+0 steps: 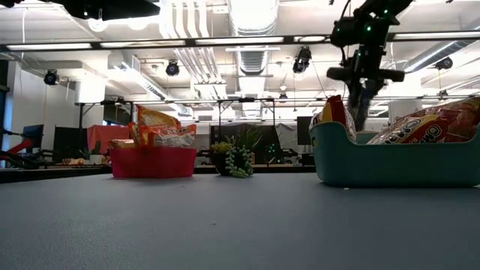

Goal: Sort Maruchan noodles
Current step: Put the blue noodle pack into the white bin

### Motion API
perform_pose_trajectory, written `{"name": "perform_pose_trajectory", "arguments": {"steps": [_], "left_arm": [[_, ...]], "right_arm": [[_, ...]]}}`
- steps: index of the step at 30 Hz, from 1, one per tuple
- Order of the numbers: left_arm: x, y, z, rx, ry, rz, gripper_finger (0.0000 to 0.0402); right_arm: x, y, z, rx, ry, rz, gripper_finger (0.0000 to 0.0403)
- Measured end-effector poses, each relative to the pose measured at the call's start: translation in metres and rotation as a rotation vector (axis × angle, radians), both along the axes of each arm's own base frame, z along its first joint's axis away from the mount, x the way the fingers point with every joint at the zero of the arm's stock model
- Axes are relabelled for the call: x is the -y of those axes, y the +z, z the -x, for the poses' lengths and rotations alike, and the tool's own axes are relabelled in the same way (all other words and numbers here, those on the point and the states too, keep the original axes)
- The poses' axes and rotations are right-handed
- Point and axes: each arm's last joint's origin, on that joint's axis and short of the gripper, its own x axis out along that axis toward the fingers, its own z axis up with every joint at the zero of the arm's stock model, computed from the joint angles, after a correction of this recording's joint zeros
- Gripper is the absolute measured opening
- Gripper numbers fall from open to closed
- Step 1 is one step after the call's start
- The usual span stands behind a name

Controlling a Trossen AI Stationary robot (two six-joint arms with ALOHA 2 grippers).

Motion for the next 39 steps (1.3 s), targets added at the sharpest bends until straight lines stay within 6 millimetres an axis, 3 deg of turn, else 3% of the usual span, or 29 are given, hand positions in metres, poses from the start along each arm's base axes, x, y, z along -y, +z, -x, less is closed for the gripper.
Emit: {"name": "perform_pose_trajectory", "arguments": {"steps": [5,11,22,26,32,39], "left_arm": [[0.0,0.0,0.0,0.0,0.0,0.0,0.0073],[0.0,0.0,0.0,0.0,0.0,0.0,0.0073],[0.0,0.0,0.0,0.0,-0.001,0.0,0.0073],[0.0,0.0,0.0,0.0,0.0,0.0,0.0073],[0.0,0.0,0.0,0.0,-0.001,0.0,0.0073],[0.0,0.0,0.0,0.001,0.0,0.0,0.0073]], "right_arm": [[0.0,0.001,-0.003,0.115,0.022,0.029,0.0119],[-0.001,-0.025,-0.004,0.14,0.027,-0.032,0.0116],[-0.005,-0.049,0.001,0.086,-0.002,-0.06,0.0189],[-0.006,-0.045,0.003,0.051,-0.007,-0.067,0.0218],[-0.008,-0.023,0.01,-0.068,-0.054,-0.059,0.025],[-0.009,-0.011,0.011,-0.084,-0.062,-0.051,0.0253]]}}
